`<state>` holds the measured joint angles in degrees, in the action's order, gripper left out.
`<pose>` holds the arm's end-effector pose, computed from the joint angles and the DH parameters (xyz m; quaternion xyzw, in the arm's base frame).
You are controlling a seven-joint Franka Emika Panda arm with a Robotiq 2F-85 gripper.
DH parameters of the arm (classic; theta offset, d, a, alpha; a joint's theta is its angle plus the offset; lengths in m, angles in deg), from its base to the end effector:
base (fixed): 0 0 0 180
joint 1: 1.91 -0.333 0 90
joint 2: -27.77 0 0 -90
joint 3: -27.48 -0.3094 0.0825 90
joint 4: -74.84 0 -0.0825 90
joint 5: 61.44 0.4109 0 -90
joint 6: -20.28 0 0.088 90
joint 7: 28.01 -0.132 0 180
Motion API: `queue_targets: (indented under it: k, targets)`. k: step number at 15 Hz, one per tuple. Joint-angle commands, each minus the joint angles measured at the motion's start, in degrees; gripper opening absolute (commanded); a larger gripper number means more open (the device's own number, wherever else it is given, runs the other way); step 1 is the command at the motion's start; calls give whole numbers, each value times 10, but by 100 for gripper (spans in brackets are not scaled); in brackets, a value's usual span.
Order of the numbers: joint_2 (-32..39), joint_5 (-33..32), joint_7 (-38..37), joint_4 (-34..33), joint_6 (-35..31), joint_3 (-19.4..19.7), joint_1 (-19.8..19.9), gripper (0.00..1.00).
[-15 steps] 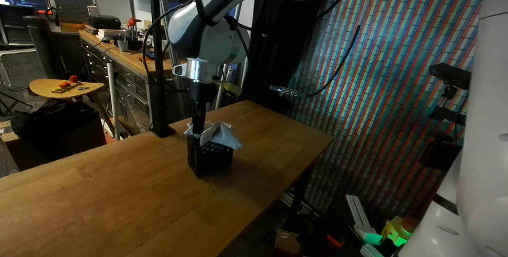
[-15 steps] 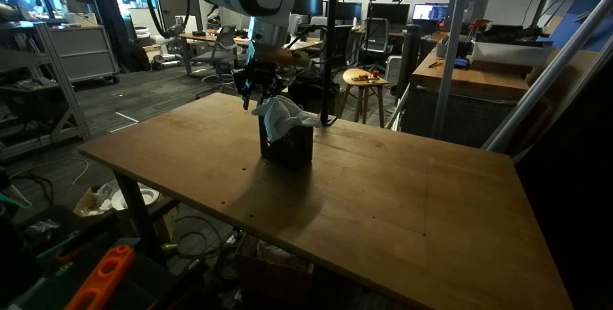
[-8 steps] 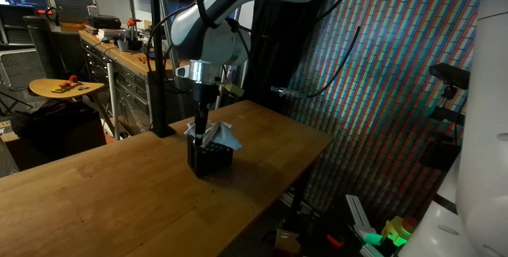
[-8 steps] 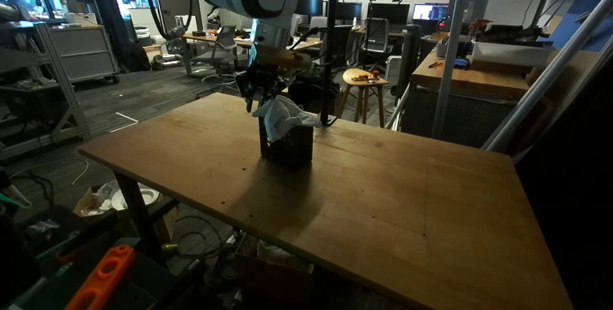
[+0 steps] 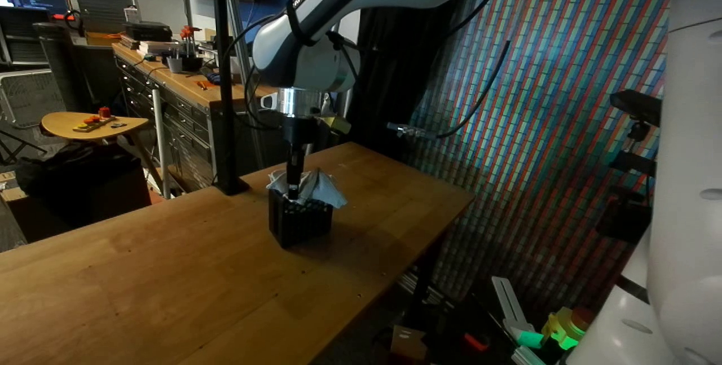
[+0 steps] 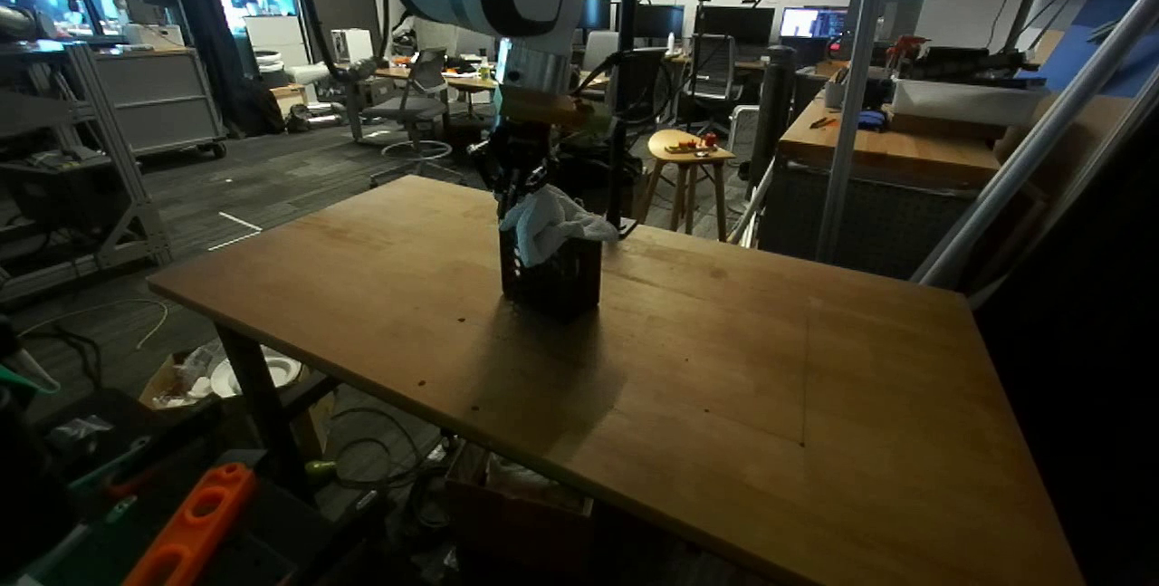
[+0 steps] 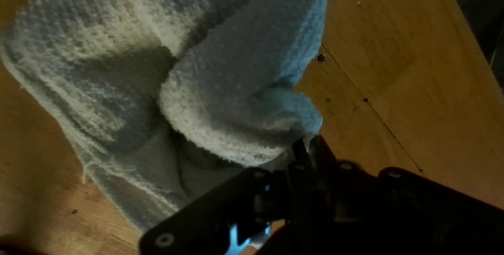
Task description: Pick up the cloth and put it in the box
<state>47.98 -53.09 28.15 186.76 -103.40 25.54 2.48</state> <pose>0.6123 -0.0175 0.2376 -0.9075 -0.4087 0.0332 0.0912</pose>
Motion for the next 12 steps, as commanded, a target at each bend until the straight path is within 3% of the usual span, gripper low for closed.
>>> queue_targets:
  k: [1, 12]
  targets:
    - [28, -21, -33, -44, 22, 0, 2, 8]
    - [48, -24, -47, -86, 51, -5, 5, 8]
